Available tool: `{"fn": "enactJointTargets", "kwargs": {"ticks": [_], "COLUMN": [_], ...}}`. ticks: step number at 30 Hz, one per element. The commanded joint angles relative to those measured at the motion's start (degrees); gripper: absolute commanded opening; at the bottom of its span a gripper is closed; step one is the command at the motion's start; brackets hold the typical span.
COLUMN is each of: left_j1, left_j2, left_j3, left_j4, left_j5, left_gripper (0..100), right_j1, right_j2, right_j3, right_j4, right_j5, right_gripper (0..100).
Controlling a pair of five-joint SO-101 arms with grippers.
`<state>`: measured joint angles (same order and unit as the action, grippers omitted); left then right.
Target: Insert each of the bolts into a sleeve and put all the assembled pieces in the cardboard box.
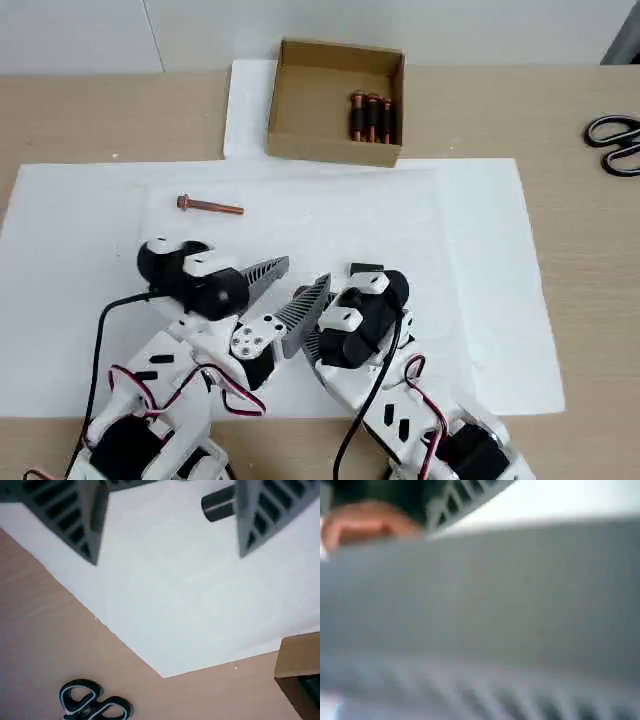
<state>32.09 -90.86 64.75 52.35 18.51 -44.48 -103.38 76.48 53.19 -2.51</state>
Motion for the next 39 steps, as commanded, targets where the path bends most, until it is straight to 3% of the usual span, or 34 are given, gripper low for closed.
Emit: {"fn": "enactJointTargets", "kwargs": {"ticks": [1,5,11,19,24,30,39], "left_j1": [-2.02,-9.58,-20.04,-26.37,-28.31,-28.22,-28.13], "left_j2": [-0.09,0.7,13.01,35.87,50.99,64.7,70.59], "left_j3": [-3.65,-3.3,-5.32,-18.42,-28.26,-36.79,-41.19], "left_j4": [-0.7,-5.89,-12.04,-15.3,-15.03,-11.52,-7.56], "left_j5": [0.88,0.62,2.2,6.42,8.26,8.26,10.29], "left_gripper": [17,17,17,17,17,17,17], "right_j1": [2.42,8.13,11.82,22.73,27.91,28.62,29.32], "right_j2": [-0.48,-0.31,-0.31,5.93,19.38,39.96,77.14], "right_j3": [-2.2,-1.93,-0.97,-0.09,-2.9,-14.07,-43.69], "right_j4": [-2.07,-6.46,-7.08,-7.16,-7.16,-7.16,-7.25], "right_j5": [0.44,1.41,2.64,0.7,-1.93,-1.67,-1.58], "right_gripper": [0.5,0.5,0.5,0.5,0.5,0.6,0.7]}}
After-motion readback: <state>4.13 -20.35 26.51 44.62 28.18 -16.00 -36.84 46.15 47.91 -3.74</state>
